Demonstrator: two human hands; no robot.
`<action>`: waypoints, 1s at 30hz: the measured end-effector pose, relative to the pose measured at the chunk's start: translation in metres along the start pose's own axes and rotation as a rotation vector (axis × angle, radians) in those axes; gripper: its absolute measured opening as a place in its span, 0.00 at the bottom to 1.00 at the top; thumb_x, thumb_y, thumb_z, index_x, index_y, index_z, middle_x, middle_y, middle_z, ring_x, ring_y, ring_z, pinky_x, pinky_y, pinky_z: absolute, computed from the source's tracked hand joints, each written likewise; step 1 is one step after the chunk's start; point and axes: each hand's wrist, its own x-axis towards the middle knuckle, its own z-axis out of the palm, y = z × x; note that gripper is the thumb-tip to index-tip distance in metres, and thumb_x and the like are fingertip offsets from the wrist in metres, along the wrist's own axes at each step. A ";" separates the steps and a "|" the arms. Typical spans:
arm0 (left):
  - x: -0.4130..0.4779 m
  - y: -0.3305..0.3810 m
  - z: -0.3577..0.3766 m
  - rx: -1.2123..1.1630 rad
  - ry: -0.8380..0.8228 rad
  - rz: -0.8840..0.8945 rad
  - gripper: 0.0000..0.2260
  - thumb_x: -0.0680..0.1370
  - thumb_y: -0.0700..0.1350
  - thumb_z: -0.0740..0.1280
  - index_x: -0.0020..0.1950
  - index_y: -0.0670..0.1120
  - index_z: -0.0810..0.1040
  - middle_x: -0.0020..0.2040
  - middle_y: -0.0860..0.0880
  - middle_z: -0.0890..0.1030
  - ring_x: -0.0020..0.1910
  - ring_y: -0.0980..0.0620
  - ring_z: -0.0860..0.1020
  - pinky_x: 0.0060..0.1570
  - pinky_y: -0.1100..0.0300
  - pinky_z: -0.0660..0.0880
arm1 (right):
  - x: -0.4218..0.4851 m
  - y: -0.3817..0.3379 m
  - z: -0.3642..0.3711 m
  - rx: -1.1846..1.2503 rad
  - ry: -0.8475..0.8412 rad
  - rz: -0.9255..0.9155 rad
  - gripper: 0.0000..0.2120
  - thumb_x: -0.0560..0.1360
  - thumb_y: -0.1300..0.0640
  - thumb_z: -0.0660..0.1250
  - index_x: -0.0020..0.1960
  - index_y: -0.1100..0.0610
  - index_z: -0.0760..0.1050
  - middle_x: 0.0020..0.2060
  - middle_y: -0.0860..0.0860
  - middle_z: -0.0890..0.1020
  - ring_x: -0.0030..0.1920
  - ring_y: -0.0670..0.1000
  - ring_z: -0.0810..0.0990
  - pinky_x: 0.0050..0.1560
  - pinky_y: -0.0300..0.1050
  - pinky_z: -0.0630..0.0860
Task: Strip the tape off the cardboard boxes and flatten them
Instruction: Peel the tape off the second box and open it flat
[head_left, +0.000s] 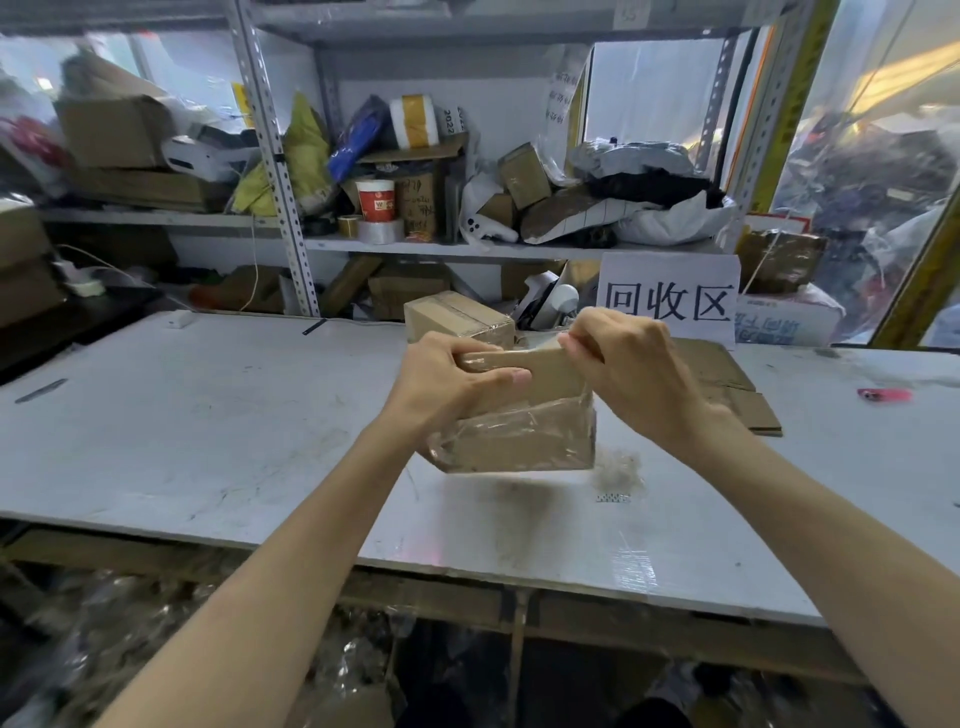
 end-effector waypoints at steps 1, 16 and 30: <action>0.000 0.001 -0.004 0.020 0.045 0.049 0.19 0.64 0.56 0.81 0.52 0.52 0.86 0.41 0.57 0.85 0.39 0.64 0.82 0.36 0.72 0.75 | 0.001 -0.002 0.006 0.033 0.054 0.086 0.10 0.75 0.64 0.67 0.35 0.64 0.73 0.28 0.53 0.75 0.28 0.54 0.73 0.32 0.49 0.72; -0.030 -0.060 -0.019 0.159 0.296 0.111 0.27 0.62 0.47 0.83 0.59 0.42 0.83 0.59 0.50 0.81 0.58 0.55 0.77 0.65 0.58 0.73 | 0.000 -0.030 0.064 0.708 -0.294 0.835 0.12 0.72 0.52 0.71 0.39 0.60 0.74 0.40 0.58 0.82 0.37 0.57 0.83 0.37 0.49 0.83; -0.028 -0.085 -0.040 0.245 0.051 -0.058 0.24 0.75 0.56 0.72 0.68 0.57 0.66 0.53 0.47 0.76 0.49 0.50 0.77 0.43 0.55 0.78 | 0.007 -0.028 0.069 1.245 -0.076 1.171 0.09 0.78 0.72 0.58 0.41 0.67 0.74 0.38 0.62 0.78 0.33 0.56 0.83 0.36 0.44 0.83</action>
